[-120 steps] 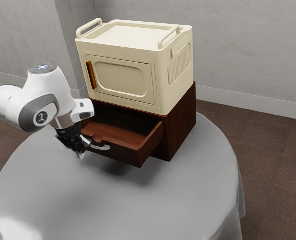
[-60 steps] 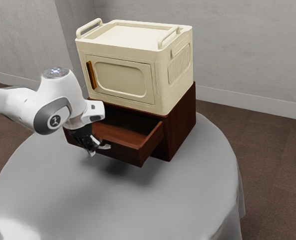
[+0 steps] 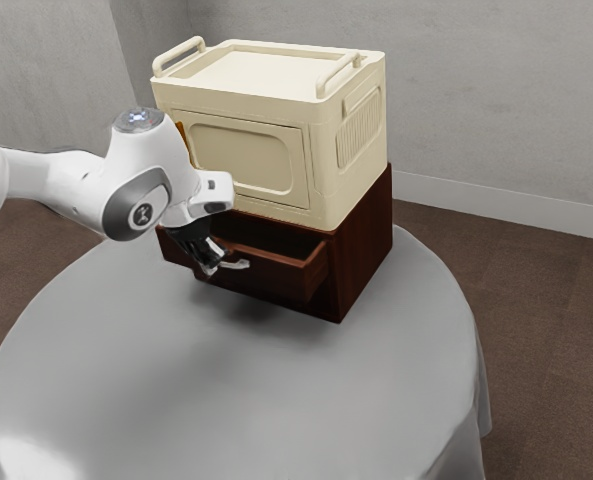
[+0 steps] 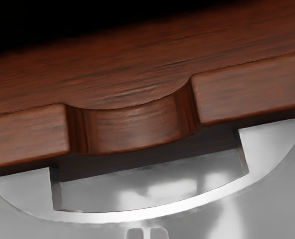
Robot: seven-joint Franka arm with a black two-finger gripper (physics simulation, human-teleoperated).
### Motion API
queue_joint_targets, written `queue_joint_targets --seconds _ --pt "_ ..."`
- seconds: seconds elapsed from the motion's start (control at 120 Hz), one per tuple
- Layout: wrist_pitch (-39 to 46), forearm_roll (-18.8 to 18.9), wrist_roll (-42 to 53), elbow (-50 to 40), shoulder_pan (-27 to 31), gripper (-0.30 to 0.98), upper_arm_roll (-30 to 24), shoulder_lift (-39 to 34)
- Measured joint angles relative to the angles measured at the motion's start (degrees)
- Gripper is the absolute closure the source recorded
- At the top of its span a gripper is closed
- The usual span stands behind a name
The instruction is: Push the drawer handle with one arm to close the drawer
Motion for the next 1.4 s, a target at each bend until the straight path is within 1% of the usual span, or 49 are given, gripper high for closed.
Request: queue_joint_targets --seconds 0.408,0.925,1.033,1.108,1.183,1.242,1.308,1.375,1.4 --pt "0.2 -1.9 1.7 7.2 -0.5 0.79 -0.4 6.7" --pt "3.2 -3.2 4.3 13.6 -0.3 0.78 -0.2 12.2" --pt "3.5 -3.9 4.8 13.6 -0.3 0.8 -0.2 12.4" --pt "3.5 -5.2 5.2 11.8 -0.4 0.79 -0.1 10.5" --pt "1.6 -6.5 5.1 7.7 -0.5 0.79 0.0 4.8" --pt "-3.2 -7.1 4.5 6.7 -0.4 0.79 0.1 -0.2" --pt "-10.8 -7.3 3.4 6.7 -0.4 0.79 0.1 -6.4" --pt "-18.4 -6.2 2.5 9.2 -0.4 0.79 0.1 -10.7" --pt "-21.1 -5.8 2.2 11.0 -0.4 0.76 0.0 -11.3"
